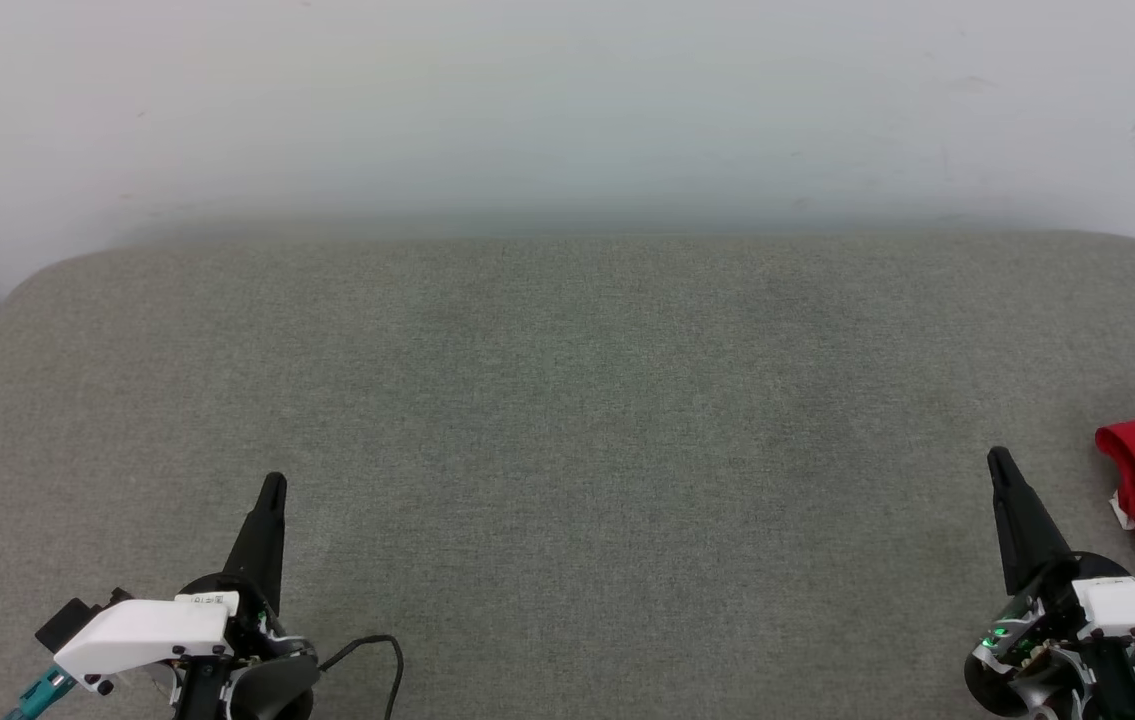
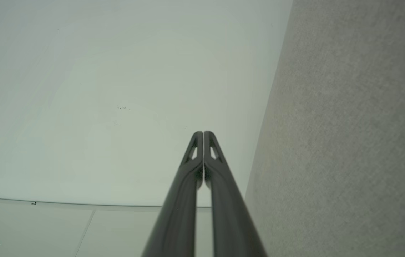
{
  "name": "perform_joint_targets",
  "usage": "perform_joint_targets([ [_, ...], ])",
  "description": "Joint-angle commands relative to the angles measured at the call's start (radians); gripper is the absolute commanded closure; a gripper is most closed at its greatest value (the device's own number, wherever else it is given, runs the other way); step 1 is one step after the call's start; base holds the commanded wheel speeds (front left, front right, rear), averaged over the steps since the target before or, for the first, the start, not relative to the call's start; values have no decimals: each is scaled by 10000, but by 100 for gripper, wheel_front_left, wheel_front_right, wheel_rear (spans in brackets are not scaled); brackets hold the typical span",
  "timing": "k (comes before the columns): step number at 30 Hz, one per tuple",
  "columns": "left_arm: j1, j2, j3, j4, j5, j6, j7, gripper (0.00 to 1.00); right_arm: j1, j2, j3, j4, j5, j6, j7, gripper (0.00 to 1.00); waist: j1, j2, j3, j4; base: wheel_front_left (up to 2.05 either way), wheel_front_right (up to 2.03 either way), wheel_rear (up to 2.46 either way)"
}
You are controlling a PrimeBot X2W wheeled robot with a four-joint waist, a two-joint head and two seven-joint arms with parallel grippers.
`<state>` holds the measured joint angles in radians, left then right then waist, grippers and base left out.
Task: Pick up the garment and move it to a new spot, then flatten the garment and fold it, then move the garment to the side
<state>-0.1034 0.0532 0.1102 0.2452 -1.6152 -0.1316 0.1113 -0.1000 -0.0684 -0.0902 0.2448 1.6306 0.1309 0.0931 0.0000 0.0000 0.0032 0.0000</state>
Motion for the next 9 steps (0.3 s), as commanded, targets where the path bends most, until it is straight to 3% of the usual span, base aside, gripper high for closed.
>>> perform_joint_targets([
  [1,-92,-11,40,9,-30,-22,13,100,-137,26,-23,11,19,-3,47,100,0,0,0,0,0,0,0],
  [9,-91,-15,46,7,-22,-22,20,100,-136,42,-43,13,-10,-3,41,100,0,0,0,0,0,0,0],
])
